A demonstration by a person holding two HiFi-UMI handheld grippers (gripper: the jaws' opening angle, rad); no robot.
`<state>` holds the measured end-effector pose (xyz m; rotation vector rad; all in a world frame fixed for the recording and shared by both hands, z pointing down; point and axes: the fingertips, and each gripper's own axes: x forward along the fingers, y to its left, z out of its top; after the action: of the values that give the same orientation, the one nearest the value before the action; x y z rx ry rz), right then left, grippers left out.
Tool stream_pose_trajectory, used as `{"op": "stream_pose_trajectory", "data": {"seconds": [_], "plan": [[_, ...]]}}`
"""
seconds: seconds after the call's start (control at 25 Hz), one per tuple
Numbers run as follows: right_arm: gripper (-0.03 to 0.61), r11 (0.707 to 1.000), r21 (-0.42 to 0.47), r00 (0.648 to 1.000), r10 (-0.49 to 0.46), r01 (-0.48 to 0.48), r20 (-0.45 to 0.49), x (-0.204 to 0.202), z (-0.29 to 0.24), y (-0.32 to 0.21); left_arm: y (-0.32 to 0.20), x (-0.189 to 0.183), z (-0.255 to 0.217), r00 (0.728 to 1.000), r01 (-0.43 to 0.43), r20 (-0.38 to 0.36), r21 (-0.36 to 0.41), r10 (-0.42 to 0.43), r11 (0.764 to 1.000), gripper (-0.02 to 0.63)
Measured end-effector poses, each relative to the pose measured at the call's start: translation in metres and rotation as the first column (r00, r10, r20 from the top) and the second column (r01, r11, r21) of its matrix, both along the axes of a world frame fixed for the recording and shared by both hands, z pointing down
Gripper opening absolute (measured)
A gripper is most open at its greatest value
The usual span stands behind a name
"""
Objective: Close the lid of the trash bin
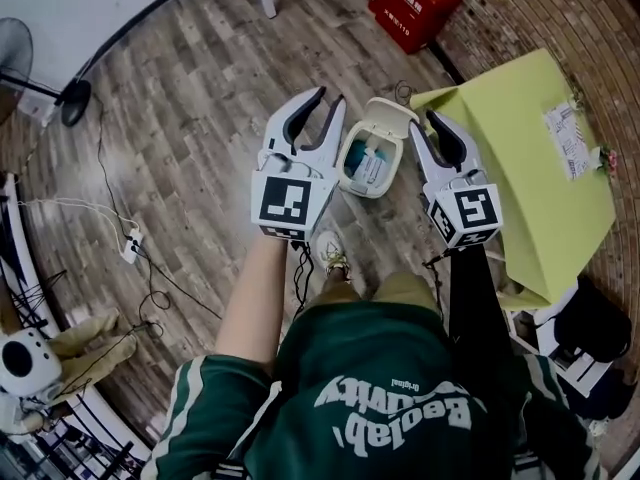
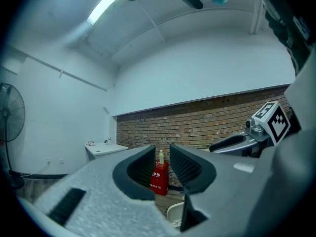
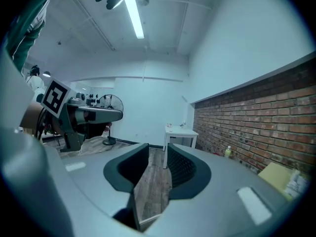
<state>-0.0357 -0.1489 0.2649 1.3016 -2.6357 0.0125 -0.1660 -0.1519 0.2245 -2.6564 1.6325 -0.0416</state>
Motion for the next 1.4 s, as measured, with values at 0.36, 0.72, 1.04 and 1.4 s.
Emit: {"op": "stream_pose_trajectory", "data": {"seconds": [0.36,0.72,1.04,1.4], "plan": [[0.101,0.996,-0.083,0.999,0.015,-0.012,0.035,0.01,0.039,-0.041,-0.047,0.008,0.034,0.999,-0.036,-0.008,-0.034,0.035,0.999,0.103],[0.094,0.988,-0.149,0.996,-0.022,0.035,0.087,0.04,0.087,-0.111,-0.098,0.039,0.067,1.0,0.004,0.01,-0.052,-0.004,0.999,0.09],[0.051,0.961,-0.239,0.99,-0.128,0.139,0.063,0.062,0.142,-0.18,-0.156,0.077,0.099,0.998,0.065,-0.008,-0.098,-0.066,0.993,0.095],[0.057,0.937,-0.291,0.981,-0.186,0.195,0.059,0.078,0.19,-0.233,-0.204,0.1,0.134,0.996,0.094,0.021,-0.144,-0.092,0.985,0.101]]}}
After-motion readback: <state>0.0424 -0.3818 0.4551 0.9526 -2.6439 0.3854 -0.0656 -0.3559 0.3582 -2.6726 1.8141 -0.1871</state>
